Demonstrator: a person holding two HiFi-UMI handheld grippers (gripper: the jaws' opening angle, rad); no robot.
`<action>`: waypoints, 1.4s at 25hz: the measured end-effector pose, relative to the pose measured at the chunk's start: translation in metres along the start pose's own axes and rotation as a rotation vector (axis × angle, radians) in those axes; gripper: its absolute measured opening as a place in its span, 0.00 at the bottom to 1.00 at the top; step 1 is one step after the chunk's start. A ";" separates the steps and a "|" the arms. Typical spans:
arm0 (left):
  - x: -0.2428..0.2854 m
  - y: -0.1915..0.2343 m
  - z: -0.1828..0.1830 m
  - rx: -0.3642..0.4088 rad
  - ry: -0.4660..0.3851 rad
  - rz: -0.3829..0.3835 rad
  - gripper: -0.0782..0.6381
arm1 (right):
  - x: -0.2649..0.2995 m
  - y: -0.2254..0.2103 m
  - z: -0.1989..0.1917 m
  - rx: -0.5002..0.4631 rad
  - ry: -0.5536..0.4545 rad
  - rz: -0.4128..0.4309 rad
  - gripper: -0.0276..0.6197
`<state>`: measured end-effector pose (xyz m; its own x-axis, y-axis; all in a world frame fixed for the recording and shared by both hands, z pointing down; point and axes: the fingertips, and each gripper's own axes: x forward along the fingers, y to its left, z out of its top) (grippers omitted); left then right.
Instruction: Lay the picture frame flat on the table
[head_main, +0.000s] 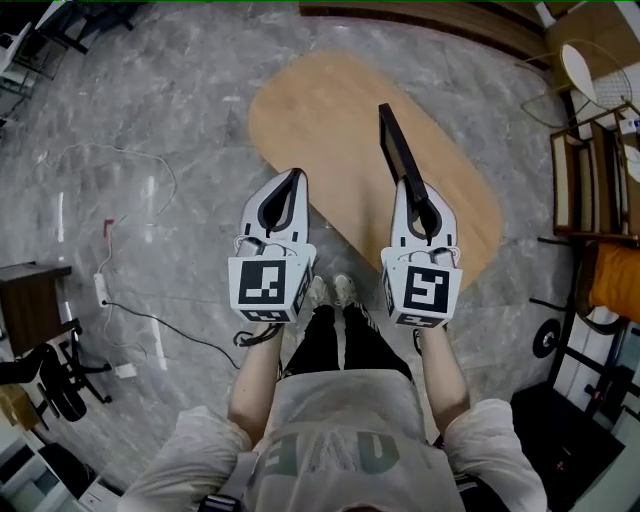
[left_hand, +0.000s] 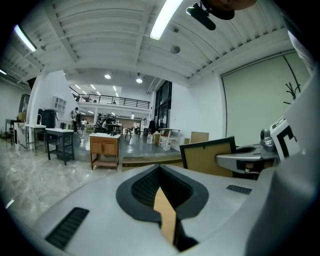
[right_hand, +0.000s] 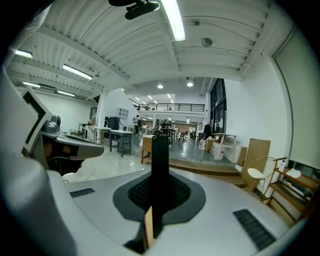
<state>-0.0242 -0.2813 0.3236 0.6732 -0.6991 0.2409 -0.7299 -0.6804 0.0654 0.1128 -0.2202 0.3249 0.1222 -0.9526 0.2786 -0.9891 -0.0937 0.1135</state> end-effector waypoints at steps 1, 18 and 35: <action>0.008 -0.002 -0.007 0.002 0.006 -0.012 0.12 | 0.005 -0.005 -0.007 -0.013 0.012 -0.021 0.07; 0.106 -0.067 -0.151 0.014 0.046 -0.184 0.12 | 0.049 -0.069 -0.217 -0.517 0.335 -0.384 0.07; 0.116 -0.051 -0.273 0.027 0.202 -0.205 0.12 | 0.098 -0.052 -0.367 -0.773 0.548 -0.373 0.07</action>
<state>0.0588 -0.2680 0.6126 0.7674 -0.4902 0.4133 -0.5755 -0.8108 0.1070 0.2065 -0.2024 0.6964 0.6251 -0.6189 0.4757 -0.5799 0.0398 0.8137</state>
